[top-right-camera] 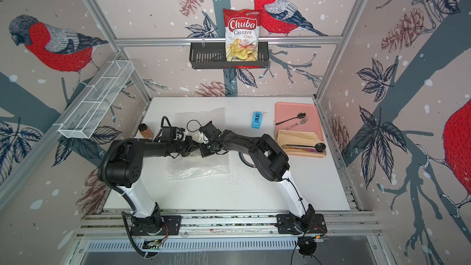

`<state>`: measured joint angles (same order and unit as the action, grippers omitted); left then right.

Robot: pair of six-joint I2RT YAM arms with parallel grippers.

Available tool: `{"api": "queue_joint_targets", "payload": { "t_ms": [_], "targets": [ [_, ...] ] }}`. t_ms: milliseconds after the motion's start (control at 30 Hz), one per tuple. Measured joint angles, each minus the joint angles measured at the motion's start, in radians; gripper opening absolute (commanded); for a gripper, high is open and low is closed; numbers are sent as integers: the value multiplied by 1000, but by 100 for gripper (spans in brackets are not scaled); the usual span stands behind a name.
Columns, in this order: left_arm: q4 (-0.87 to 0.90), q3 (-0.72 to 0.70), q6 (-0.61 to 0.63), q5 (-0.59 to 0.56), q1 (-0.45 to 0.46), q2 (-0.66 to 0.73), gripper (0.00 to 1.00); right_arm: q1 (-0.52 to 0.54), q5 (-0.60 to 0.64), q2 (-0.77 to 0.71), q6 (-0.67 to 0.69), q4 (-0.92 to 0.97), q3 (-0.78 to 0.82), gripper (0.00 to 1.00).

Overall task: Wrap dinner plates in bubble wrap
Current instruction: Stick the tape on the bubble wrap.

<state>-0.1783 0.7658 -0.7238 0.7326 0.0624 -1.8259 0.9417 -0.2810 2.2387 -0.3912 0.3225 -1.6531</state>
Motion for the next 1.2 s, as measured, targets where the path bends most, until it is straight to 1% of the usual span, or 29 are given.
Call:
{"api": "queue_joint_targets", "payload": {
  "t_ms": [233, 400, 633, 800, 1067, 1200],
  "targets": [
    [-2, -2, 0, 0, 0, 3, 0, -1, 9, -106, 0, 111, 67, 9],
    [-9, -7, 0, 0, 0, 8, 0, -8, 1, -154, -9, 111, 112, 19],
    [-15, -11, 0, 0, 0, 13, 1, -23, -32, -170, -57, 90, 147, 21],
    [11, -12, -5, -5, 0, 41, 4, -55, -50, -205, -90, 43, 183, 22],
    [180, 10, -47, -40, 0, 125, 11, -146, -81, -257, -213, -119, 315, 31],
    [230, 30, -62, -44, -5, 166, 12, -162, -124, -257, -274, -203, 343, 32]
  ]
}}
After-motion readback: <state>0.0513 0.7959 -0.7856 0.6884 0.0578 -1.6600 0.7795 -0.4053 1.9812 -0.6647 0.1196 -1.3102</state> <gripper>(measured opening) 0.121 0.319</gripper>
